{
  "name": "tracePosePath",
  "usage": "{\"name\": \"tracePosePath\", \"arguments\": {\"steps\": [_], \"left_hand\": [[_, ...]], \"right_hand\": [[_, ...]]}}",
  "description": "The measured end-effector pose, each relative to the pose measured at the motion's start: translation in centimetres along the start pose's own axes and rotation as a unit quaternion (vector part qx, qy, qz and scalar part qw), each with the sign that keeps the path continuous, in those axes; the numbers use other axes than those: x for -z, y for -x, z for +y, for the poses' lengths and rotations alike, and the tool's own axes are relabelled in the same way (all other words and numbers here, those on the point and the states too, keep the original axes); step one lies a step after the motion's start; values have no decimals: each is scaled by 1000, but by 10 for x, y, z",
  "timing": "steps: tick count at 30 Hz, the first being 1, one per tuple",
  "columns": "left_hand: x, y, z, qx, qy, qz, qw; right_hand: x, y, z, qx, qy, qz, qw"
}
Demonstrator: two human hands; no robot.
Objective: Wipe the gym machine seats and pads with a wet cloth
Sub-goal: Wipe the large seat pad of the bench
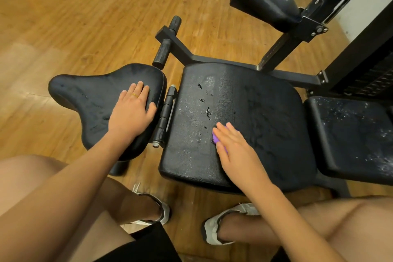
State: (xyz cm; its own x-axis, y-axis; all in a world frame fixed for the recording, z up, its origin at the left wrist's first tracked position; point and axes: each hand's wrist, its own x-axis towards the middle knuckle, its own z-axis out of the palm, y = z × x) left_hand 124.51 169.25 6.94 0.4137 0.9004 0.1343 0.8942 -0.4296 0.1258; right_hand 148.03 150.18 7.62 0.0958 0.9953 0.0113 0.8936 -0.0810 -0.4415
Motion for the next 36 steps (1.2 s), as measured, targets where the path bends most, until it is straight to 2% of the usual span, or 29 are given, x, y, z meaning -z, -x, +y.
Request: {"name": "tracePosePath", "arguments": {"steps": [8, 13, 17, 22, 26, 29, 31, 36], "left_hand": [[-3, -3, -8, 1, -10, 4, 1000], [-6, 2, -7, 4, -4, 2, 1000], [0, 2, -1, 2, 5, -1, 1000], [4, -2, -1, -3, -6, 2, 1000], [-1, -3, -1, 2, -5, 0, 1000], [-4, -3, -3, 1, -9, -6, 1000], [-5, -3, -6, 4, -13, -9, 1000], [-5, -1, -6, 8, -12, -11, 1000]], "right_hand": [[-6, 53, -2, -13, 24, 48, 998], [-46, 10, -78, 124, 83, -26, 988], [-72, -25, -104, 150, 68, -34, 986], [-32, 18, -61, 153, 53, -10, 987], [16, 65, 20, 62, 27, 4, 998], [31, 79, 49, 5, 8, 22, 1000], [22, 74, 42, 25, 5, 17, 1000], [-21, 33, -32, 157, 40, -18, 987]]}}
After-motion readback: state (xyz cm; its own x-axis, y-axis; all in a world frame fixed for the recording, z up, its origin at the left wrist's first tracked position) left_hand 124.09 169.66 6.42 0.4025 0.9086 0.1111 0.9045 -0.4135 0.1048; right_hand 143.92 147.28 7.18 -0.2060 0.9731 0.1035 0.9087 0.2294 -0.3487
